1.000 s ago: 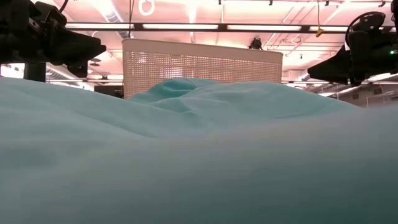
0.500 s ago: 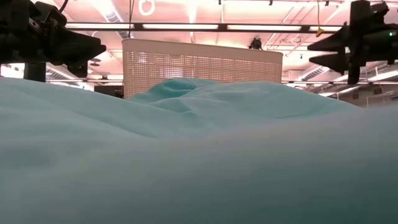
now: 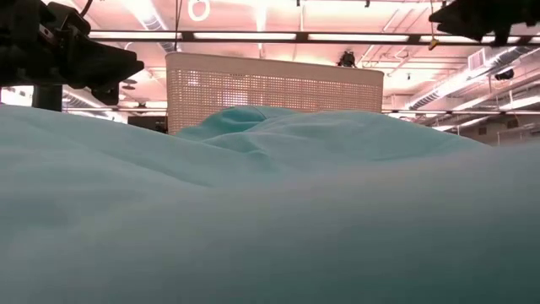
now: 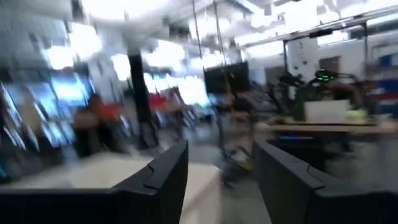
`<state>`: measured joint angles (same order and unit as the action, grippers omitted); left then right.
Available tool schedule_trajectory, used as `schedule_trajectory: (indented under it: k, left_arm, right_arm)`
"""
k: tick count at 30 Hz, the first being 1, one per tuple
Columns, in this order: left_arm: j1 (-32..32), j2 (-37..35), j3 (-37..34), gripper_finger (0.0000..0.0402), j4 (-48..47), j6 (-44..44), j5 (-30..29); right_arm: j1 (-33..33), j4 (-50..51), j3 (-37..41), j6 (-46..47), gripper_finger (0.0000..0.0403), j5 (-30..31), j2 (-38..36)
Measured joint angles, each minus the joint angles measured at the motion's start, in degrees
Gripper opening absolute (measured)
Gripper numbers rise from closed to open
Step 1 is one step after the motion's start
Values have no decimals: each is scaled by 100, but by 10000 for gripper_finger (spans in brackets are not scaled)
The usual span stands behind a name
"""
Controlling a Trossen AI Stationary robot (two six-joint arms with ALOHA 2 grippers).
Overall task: Sort clothes
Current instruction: Put the gray sock into the white laundry bin
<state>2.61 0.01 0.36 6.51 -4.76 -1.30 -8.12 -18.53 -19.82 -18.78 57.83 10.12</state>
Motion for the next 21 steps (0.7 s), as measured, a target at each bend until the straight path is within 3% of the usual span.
schedule_trajectory:
  k: [4, 9, 15, 21]
  left_arm:
    - [2, 0, 0, 117, 0, -2, -2]
    - [1, 0, 1, 117, 0, -2, 0]
    - [0, 0, 1, 117, 0, -2, -1]
    - [0, 0, 0, 117, 1, -2, -1]
  right_arm:
    - [-51, 2191, -1147, 491, 180, 919, 701]
    - [-128, 4772, -2606, 2441, 179, 892, 1871]
    - [421, 7801, -4413, 4803, 162, -256, 3170]
    - [1744, 10087, -5995, 5424, 135, -1789, 4175]
